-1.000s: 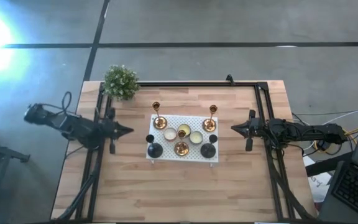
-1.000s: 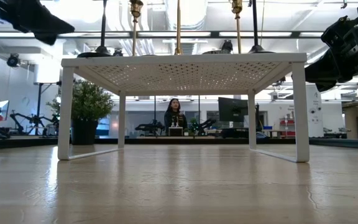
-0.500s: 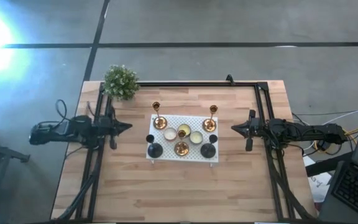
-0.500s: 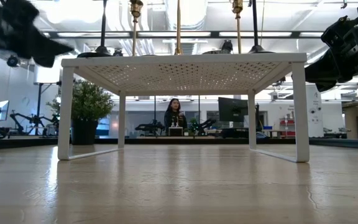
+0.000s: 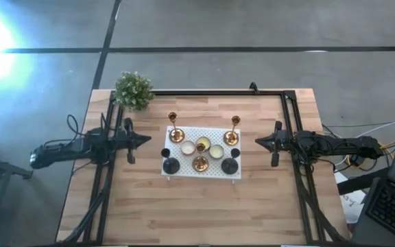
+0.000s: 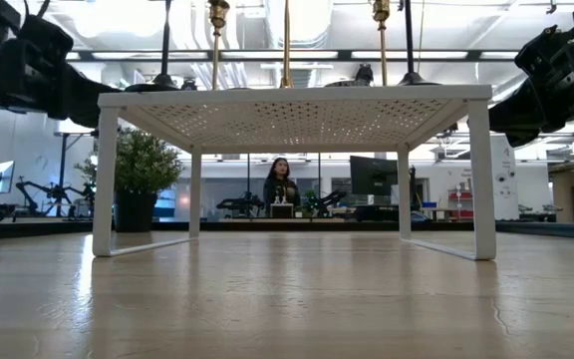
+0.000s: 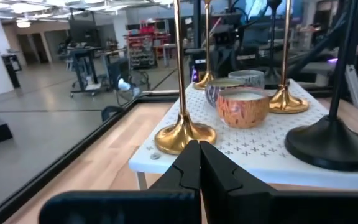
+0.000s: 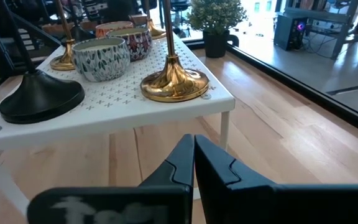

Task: Pick & Place candle stick holders
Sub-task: Return to Home Position

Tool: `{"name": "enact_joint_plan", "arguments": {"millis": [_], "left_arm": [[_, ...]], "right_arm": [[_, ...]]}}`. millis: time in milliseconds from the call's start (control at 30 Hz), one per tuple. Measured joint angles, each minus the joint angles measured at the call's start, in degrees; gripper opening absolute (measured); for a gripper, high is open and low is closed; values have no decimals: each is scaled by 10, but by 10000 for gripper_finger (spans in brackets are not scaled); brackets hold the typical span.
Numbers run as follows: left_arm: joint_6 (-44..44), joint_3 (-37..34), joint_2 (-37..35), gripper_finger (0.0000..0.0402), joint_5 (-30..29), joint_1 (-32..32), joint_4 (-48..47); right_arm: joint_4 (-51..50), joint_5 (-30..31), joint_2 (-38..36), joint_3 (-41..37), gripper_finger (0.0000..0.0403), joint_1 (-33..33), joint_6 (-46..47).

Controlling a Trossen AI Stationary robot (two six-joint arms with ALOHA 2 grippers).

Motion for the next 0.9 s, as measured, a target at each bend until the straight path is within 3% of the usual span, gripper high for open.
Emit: {"name": "enact_joint_plan", "arguments": {"millis": [333,900], "left_arm": [[-34,-10,0,1,98,80,25],[-87,-21,0,1,207,58,63]], "right_arm": [[0,0,0,0,8,0,0],[0,0,0,0,8,0,0]]}}
